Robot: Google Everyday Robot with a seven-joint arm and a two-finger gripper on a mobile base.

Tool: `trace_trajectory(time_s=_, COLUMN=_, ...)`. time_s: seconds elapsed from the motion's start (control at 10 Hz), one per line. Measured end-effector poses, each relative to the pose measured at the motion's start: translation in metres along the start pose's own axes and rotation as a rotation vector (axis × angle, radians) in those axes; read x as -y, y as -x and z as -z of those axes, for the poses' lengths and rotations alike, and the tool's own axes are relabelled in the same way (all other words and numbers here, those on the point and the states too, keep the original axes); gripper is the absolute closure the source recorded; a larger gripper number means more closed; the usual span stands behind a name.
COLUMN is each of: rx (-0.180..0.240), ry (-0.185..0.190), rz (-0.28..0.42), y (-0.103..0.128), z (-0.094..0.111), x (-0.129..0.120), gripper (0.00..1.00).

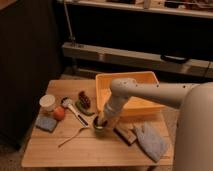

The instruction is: Stack cups on top of each other

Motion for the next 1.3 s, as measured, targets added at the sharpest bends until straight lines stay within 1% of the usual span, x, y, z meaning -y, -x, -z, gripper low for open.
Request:
trace_trajectory(time_s=0.2, rx=0.000, ry=0.005, rz=-0.004, y=0.004, z=-0.014, x=0.008, gripper=0.44)
trace_trajectory(time_s=0.3, rx=0.000, ry=0.004, rz=0.002, y=0.006, z=-0.018, x=0.011, gripper=0.47)
trace_trajectory(time_s=0.4, rx=-0.002, ry=-0.002, rz=0.014, y=0.006, z=-0.020, x=0.012, gripper=0.54)
trace_trajectory(time_s=0.6, rx=-0.014, ry=-0.012, rz=0.056, y=0.010, z=-0.027, x=0.000, gripper=0.76)
trace_trajectory(time_s=0.7, rx=-0.019, ry=-0.015, rz=0.066, y=0.011, z=-0.028, x=-0.003, gripper=0.84)
trace_trajectory(time_s=0.8, rx=-0.029, ry=-0.022, rz=0.090, y=0.012, z=-0.030, x=-0.012, gripper=0.96)
trace_trajectory(time_s=0.9, rx=-0.034, ry=-0.023, rz=0.111, y=0.014, z=-0.030, x=-0.022, gripper=1.00)
trace_trajectory(time_s=1.0, rx=-0.042, ry=-0.022, rz=0.132, y=0.013, z=-0.027, x=-0.030, gripper=1.00)
trace_trajectory(time_s=1.1, rx=-0.039, ry=-0.018, rz=0.167, y=0.013, z=-0.017, x=-0.044, gripper=1.00)
trace_trajectory(time_s=1.3, rx=-0.034, ry=-0.026, rz=0.231, y=0.015, z=0.009, x=-0.076, gripper=1.00)
